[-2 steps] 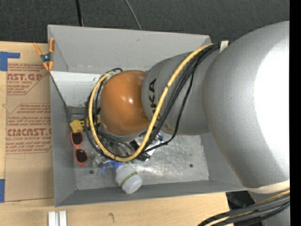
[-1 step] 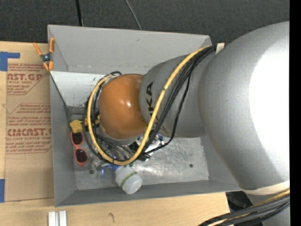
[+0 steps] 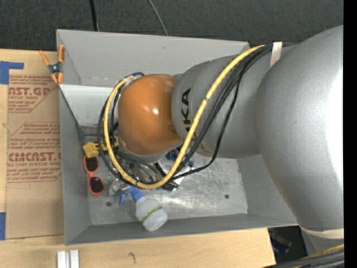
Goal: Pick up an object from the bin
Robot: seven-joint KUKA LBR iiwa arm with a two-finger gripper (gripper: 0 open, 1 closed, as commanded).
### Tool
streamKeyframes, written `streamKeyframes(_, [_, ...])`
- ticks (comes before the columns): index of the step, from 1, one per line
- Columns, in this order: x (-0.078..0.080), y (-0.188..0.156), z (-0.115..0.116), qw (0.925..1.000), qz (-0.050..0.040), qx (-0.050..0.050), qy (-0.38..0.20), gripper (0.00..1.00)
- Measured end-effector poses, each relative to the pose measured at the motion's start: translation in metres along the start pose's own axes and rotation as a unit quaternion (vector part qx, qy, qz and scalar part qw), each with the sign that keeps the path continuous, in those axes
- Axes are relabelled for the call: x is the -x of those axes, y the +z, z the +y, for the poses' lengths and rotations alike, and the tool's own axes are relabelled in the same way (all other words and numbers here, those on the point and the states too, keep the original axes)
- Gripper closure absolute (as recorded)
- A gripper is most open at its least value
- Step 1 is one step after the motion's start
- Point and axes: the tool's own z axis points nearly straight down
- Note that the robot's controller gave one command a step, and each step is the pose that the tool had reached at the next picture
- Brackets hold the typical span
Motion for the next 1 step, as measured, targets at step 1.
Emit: streamKeyframes(1, [-0.0111, 0.0500, -0.0092, 0.9998, 0.0008, 0.000, 0.019, 0.00])
